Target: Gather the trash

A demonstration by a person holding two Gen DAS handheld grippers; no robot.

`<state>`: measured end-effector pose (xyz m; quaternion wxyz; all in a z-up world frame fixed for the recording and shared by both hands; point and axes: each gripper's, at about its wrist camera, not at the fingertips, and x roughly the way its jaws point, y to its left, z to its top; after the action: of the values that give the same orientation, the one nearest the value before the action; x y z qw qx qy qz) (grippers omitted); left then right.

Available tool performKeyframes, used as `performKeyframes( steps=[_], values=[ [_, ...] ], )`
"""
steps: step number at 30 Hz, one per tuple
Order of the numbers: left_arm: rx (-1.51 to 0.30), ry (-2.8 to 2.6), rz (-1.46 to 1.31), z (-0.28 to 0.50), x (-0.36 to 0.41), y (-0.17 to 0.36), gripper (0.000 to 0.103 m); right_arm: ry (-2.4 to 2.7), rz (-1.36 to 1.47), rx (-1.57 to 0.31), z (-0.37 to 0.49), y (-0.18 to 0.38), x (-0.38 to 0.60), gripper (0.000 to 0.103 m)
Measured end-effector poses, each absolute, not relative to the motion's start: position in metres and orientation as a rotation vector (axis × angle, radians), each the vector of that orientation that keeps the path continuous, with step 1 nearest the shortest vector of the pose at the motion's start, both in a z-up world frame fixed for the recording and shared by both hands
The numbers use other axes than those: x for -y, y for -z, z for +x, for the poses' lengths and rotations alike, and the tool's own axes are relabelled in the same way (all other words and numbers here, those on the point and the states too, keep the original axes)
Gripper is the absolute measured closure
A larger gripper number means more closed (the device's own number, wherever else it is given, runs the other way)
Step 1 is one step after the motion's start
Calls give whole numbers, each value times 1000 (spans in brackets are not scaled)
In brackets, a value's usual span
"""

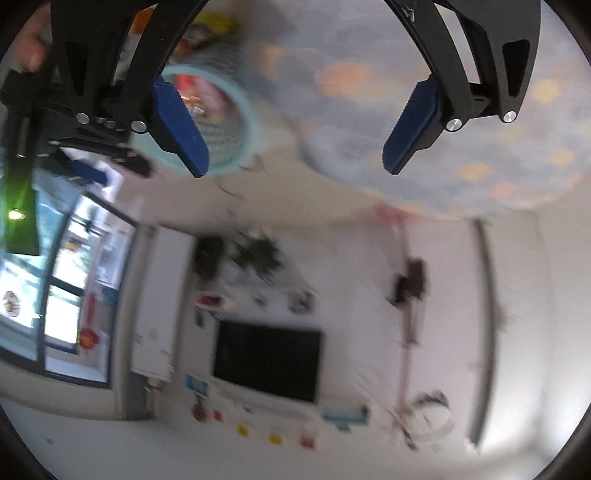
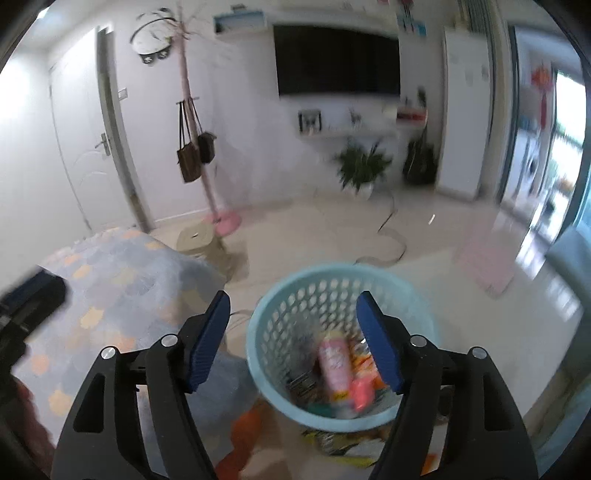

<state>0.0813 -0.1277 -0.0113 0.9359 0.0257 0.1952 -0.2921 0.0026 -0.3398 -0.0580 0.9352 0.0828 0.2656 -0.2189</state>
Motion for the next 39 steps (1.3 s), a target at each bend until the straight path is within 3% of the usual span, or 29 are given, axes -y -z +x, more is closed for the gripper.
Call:
performKeyframes(
  steps=[6, 22, 39],
  values=[
    [-370, 472, 6, 75, 96, 10, 8, 466, 54, -434, -9, 41, 289, 27],
    [-356, 439, 24, 79, 93, 49, 9, 507, 48, -453, 8, 56, 279, 27],
    [-379, 425, 47, 76, 97, 52, 8, 500, 81, -472, 10, 66, 290, 27]
  ],
)
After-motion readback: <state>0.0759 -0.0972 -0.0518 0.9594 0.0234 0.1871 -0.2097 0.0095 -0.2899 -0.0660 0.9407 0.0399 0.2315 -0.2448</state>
